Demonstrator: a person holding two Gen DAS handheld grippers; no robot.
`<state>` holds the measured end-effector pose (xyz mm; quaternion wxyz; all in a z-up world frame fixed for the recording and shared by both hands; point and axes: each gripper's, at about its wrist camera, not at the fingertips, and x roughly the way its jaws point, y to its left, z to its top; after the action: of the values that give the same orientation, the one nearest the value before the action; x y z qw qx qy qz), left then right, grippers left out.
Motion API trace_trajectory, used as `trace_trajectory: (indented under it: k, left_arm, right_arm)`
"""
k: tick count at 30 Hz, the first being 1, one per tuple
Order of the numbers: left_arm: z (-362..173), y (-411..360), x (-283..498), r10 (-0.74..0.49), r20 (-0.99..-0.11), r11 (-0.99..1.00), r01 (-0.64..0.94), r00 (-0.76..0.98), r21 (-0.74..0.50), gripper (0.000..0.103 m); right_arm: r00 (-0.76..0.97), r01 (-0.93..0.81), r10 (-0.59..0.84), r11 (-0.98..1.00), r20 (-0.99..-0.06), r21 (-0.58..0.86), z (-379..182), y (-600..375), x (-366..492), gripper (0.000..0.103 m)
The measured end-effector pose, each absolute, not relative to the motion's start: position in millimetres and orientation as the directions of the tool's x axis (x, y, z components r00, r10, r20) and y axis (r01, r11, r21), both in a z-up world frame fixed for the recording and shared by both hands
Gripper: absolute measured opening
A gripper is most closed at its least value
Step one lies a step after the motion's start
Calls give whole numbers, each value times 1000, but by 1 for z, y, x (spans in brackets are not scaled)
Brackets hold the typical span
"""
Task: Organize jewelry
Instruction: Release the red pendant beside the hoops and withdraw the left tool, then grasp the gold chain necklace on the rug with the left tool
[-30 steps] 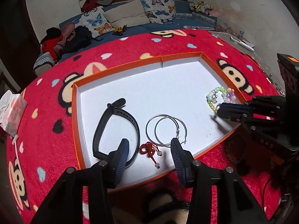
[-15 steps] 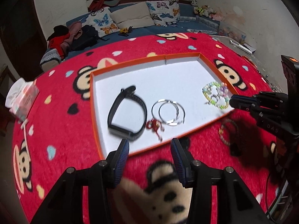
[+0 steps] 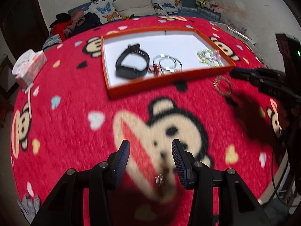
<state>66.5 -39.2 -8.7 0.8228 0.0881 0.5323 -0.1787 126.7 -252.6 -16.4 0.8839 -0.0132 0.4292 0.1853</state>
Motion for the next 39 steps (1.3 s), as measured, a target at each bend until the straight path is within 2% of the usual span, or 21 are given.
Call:
trace_trajectory:
  k: [9, 17, 19, 21, 23, 30, 39]
  left_arm:
    - [-29, -31, 23, -218, -916, 908, 415, 336, -63, 50]
    - [-32, -30, 24, -238, -913, 901, 427, 332, -79, 49]
    - [-30, -31, 26, -244, -910, 896, 438, 336, -78, 46]
    - [-30, -33, 26, -252, -908, 887, 455, 335, -79, 32]
    - [-31, -35, 28, -258, -908, 883, 462, 329, -84, 27]
    - [-34, -33, 32, -263, -909, 883, 461, 324, -91, 26]
    - [-35, -35, 29, -241, -905, 876, 480, 351, -48, 11]
  right_arm:
    - [554, -346, 318, 928, -769, 135, -21, -248, 113, 19]
    - [543, -338, 315, 931, -778, 140, -26, -246, 112, 20]
    - [542, -339, 316, 930, -779, 141, -26, -246, 112, 20]
    - [542, -338, 314, 931, -779, 140, -27, -246, 112, 20]
    - [541, -335, 314, 931, -780, 143, -28, -246, 113, 20]
    - [534, -331, 311, 933, -786, 145, -32, -247, 114, 20]
    - [532, -324, 310, 934, -788, 149, -33, -249, 115, 20]
